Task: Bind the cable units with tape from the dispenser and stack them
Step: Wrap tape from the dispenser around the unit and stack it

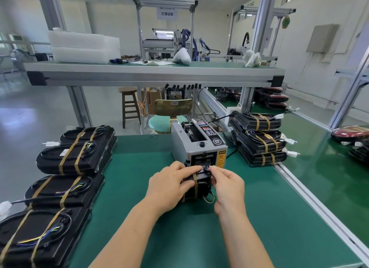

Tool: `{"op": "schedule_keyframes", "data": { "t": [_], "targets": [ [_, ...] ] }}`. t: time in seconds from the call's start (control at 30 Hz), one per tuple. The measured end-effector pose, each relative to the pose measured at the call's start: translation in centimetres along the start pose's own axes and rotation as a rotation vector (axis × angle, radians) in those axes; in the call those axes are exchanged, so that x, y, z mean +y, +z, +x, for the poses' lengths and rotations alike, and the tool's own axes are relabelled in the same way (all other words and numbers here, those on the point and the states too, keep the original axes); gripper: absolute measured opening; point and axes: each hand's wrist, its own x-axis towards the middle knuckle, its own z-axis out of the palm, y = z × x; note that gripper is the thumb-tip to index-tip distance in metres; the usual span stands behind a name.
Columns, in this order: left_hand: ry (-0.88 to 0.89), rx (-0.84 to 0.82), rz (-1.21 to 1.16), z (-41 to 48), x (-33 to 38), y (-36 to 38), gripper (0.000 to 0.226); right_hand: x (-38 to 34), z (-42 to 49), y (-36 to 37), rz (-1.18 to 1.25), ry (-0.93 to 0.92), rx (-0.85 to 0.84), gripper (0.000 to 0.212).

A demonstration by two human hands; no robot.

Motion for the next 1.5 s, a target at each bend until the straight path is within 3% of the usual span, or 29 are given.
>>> {"op": "schedule_keyframes", "data": {
  "t": [0.27,0.93,1.2,1.3,1.4,1.5],
  "targets": [
    [-0.004,0.001,0.006,-0.1,0.0,0.3,0.041,0.0,-0.2,-0.2,0.005,-0.049,-0.007,0.024],
    [0.032,0.021,0.025,-0.1,-0.2,0.6,0.047,0.5,0.3,-0.6,-0.017,-0.053,-0.028,0.025],
    [0.085,0.014,0.101,0.0,-0.2,0.7,0.045,1.0,1.0,-0.8,-0.059,-0.067,-0.028,0.016],
    [0.082,0.005,0.103,0.2,-0.2,0.7,0.044,1.1,1.2,-1.0,-0.121,-0.127,-0.014,0.021],
    [0.087,-0.001,0.099,0.4,-0.2,0.5,0.045,1.1,1.6,-1.6,-0.185,-0.201,0.016,0.011],
    [0.09,-0.02,0.096,0.5,-0.1,0.3,0.046,1.2,2.2,-2.1,-0.145,-0.166,-0.014,0.027]
  ]
}}
